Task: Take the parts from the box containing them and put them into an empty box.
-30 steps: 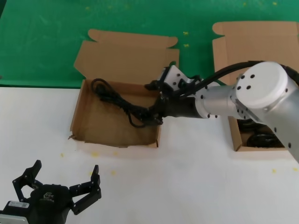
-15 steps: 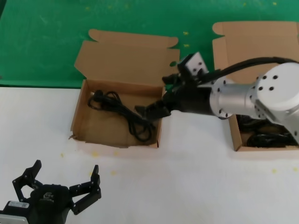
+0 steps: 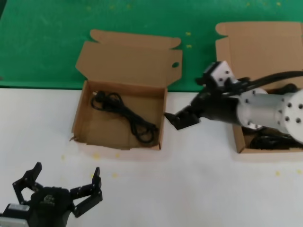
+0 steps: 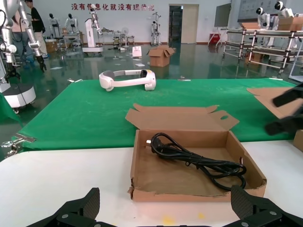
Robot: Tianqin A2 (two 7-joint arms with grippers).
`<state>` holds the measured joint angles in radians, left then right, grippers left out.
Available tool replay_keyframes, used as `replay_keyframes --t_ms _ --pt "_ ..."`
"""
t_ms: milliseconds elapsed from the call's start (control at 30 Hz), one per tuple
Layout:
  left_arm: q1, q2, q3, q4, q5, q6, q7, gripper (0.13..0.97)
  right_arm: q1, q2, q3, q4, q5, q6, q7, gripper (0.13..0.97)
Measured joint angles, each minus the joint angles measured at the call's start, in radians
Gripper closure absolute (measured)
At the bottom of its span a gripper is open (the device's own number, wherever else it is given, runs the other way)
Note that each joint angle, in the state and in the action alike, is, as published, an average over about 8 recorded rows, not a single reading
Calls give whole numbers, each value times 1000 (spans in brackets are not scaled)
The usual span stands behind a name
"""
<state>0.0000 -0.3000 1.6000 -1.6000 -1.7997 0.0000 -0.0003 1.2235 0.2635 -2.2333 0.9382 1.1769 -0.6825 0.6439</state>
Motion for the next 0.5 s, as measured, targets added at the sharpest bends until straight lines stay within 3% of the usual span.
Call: replay_keyframes --t_ms 233,500 --pt "0 0 0 0 0 0 0 132 -108 86 59 210 -217 -24 123 138" --pt "0 0 0 0 0 0 0 132 -130 97 76 246 -249 -29 136 129"
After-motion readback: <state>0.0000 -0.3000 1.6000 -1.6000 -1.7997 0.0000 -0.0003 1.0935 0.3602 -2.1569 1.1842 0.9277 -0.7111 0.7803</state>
